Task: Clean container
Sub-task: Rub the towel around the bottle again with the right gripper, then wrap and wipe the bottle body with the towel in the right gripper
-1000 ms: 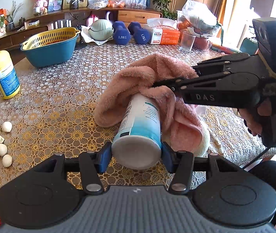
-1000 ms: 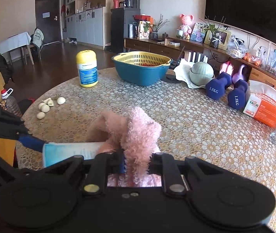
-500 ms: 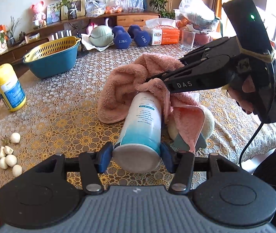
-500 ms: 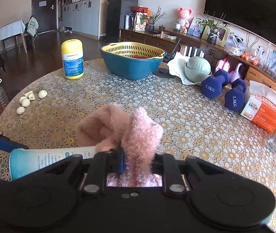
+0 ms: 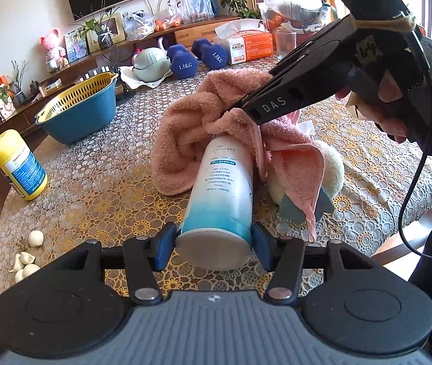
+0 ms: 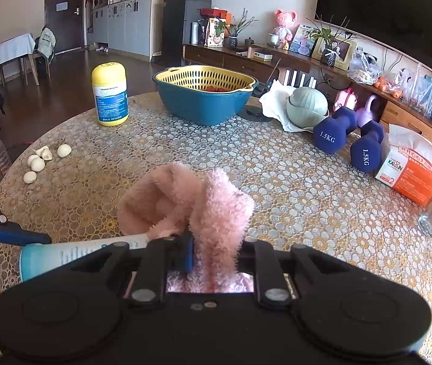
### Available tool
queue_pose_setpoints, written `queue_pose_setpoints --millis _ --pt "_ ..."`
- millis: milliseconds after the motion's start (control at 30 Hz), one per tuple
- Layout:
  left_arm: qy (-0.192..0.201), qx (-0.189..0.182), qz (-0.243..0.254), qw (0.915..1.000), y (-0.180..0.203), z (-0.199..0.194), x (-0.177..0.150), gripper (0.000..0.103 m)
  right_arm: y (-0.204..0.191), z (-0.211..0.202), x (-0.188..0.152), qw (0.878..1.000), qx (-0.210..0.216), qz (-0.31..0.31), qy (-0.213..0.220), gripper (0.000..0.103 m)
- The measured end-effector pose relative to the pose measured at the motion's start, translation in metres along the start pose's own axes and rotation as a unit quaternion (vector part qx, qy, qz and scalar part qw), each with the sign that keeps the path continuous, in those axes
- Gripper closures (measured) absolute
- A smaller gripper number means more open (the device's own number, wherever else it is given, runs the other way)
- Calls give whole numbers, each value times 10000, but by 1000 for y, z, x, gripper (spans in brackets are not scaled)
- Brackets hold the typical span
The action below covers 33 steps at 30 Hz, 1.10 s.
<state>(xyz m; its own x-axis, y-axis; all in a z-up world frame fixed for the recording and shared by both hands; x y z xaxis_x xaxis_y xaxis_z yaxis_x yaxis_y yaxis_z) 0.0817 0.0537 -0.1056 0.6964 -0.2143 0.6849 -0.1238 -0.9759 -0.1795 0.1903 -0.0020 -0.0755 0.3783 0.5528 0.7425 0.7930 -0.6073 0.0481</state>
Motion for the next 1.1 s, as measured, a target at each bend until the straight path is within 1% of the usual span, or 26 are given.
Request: queue_pose_setpoints --millis 200,333,433,567,633,733,800,867,933,1100 --pt "-126 -115 -244 9996 -4 5 -3 50 -3 -18 0 9997 96 121 172 86" --pt "-119 -172 -372 9991 -7 3 -1 50 -8 -31 -1 9995 175 100 251 87" --pt "-114 -205 -454 9987 -8 2 1 50 -13 -43 2 9986 285 192 404 87" --pt "-117 -262 -578 9979 -11 1 5 50 -29 -67 8 9960 617 119 638 87" --pt "-143 -319 -694 9970 -13 1 6 50 -41 -80 9 9938 860 28 710 87" --pt "-171 -372 -831 9957 -15 0 7 50 -60 -91 7 9897 1255 -49 682 87" --pt "-182 -364 -822 9958 -13 -1 7 50 -69 -89 2 9880 1431 -95 564 87" --pt "-187 -350 -805 9960 -12 -1 6 51 -74 -81 -3 9885 1439 -167 426 87" --pt "-174 -393 -841 9955 -11 -3 7 51 -72 -70 -6 9897 1394 -102 300 87" --pt "-170 -473 -889 9948 -15 -1 5 51 -62 -52 -8 9935 1108 -199 140 87"
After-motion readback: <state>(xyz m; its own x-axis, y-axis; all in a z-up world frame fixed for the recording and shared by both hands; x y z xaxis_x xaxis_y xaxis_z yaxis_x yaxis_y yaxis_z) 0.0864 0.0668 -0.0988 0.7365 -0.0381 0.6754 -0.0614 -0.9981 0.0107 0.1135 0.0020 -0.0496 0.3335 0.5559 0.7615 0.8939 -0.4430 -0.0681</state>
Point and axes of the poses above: each gripper's, at about its wrist camera, not at the fingertips, and z roughly the way its jaws point, y to its right, x to its top, the point moved 6 cm from there along z, roughly the way its jaws point, and after that the axes turned 2 degrees about z, right-handed, at the moved point
